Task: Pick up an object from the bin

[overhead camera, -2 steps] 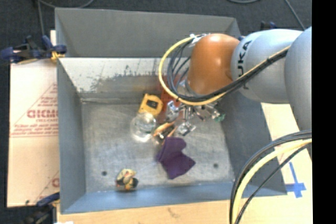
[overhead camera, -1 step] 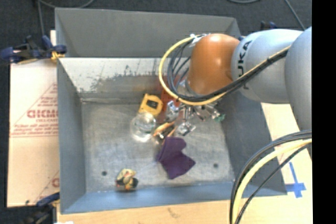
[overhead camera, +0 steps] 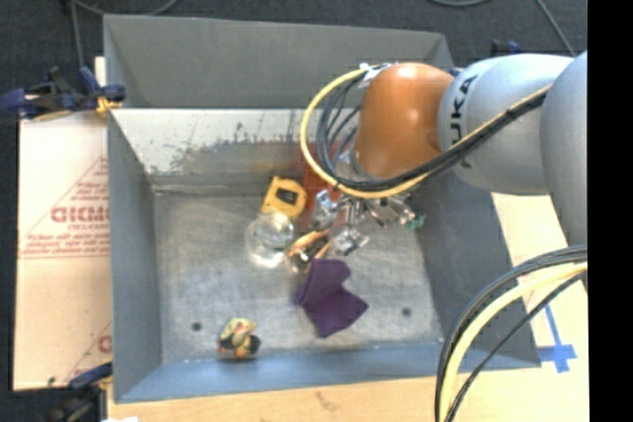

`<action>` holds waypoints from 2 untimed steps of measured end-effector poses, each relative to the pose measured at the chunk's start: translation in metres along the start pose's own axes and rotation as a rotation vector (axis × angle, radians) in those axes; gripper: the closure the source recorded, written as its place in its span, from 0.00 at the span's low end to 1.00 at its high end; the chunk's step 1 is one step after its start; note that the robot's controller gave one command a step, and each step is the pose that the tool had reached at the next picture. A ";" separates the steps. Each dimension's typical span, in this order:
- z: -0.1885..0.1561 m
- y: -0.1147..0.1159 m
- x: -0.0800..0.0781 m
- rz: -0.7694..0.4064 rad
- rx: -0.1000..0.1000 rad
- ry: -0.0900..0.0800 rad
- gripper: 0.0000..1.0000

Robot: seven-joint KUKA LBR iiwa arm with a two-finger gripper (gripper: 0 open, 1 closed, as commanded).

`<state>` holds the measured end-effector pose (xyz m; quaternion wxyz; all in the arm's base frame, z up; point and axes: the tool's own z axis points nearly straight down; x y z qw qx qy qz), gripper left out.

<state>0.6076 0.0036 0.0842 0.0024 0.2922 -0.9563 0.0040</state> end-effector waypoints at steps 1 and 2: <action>-0.012 0.001 0.000 0.002 -0.002 -0.009 1.00; -0.022 0.000 -0.001 0.002 -0.001 -0.013 1.00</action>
Offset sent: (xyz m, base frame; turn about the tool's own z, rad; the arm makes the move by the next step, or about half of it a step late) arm -0.0002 0.0000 0.0315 0.0000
